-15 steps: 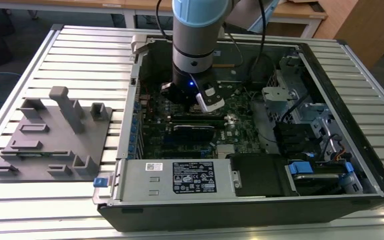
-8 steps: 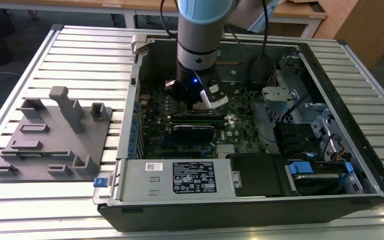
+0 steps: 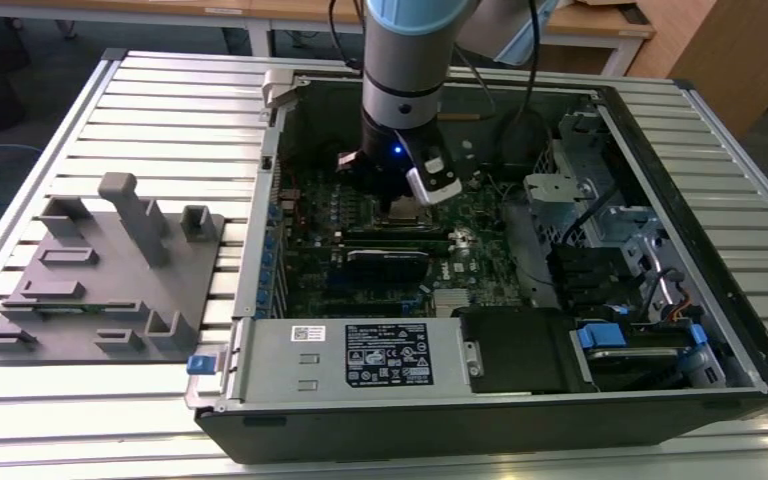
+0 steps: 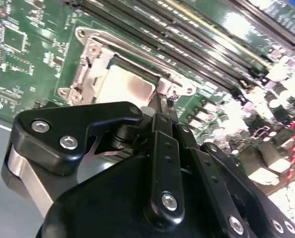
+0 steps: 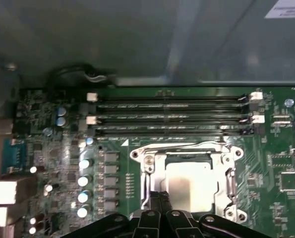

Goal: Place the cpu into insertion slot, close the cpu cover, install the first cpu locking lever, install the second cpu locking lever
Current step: 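Install the second cpu locking lever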

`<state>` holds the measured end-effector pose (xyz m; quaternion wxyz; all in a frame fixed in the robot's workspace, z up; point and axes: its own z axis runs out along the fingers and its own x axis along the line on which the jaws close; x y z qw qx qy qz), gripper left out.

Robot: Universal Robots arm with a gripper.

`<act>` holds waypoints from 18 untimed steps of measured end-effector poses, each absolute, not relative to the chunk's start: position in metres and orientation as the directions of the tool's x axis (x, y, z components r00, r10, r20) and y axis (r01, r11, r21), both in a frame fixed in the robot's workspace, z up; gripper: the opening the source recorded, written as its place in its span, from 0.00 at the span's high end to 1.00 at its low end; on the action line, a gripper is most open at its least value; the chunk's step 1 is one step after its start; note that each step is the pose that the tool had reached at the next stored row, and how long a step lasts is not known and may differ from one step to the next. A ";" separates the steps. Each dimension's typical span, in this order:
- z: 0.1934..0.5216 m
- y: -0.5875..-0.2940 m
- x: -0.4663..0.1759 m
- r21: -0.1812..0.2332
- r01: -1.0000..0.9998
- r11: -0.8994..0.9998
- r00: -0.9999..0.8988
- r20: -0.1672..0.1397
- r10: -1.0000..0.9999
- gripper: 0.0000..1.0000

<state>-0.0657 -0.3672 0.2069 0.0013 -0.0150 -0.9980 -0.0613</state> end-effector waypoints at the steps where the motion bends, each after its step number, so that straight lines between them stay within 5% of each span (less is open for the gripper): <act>1: 0.207 -0.366 -0.063 0.120 0.030 0.992 -1.000 0.004 0.030 0.90; 18: 0.211 -0.355 -0.044 0.094 0.031 0.995 -1.000 0.004 0.031 0.90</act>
